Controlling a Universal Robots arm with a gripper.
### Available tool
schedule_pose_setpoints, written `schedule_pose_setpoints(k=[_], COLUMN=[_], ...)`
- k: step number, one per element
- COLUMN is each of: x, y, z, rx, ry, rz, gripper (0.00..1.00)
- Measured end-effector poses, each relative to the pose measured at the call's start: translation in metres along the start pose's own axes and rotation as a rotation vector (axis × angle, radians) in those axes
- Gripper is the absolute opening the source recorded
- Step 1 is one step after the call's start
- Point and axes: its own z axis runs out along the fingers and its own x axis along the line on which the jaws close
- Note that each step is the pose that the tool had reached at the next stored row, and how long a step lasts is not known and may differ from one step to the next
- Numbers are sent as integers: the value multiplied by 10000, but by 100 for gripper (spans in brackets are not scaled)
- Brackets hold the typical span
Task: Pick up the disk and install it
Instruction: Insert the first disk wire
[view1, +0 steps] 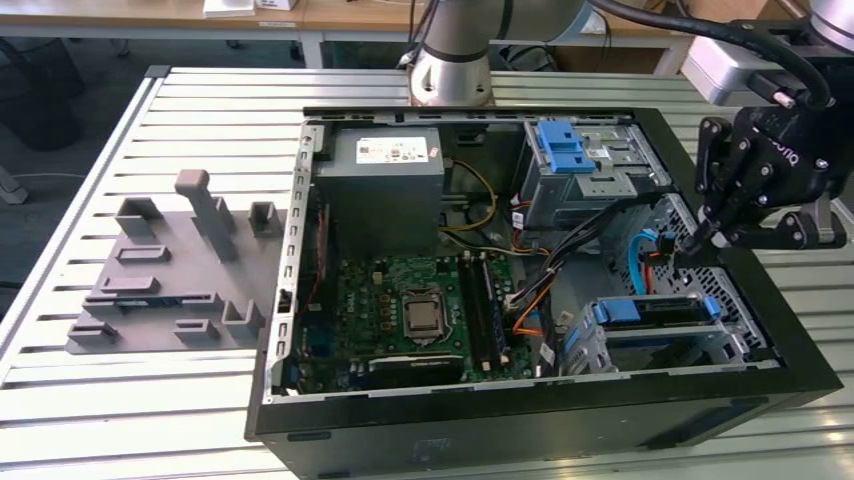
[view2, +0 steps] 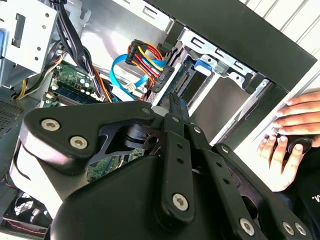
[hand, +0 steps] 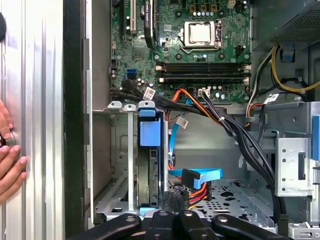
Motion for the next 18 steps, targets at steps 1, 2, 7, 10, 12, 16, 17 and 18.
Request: schedule_pose_setpoints(k=[1,2,7,10,12,16,17,18], x=[-8,-17,-61,-86,-101,-117,-119,-121], y=[0,0,1,-5,-14,-27,-29,-31], z=[0,2,11,27,39,66,72,78], rx=[0,0,0,0,0,0,0,0], ry=[1,0,1,0,0,1,3,5], rz=[0,0,1,0,0,1,2,1], gripper=[11,11,17,17,17,17,17,17])
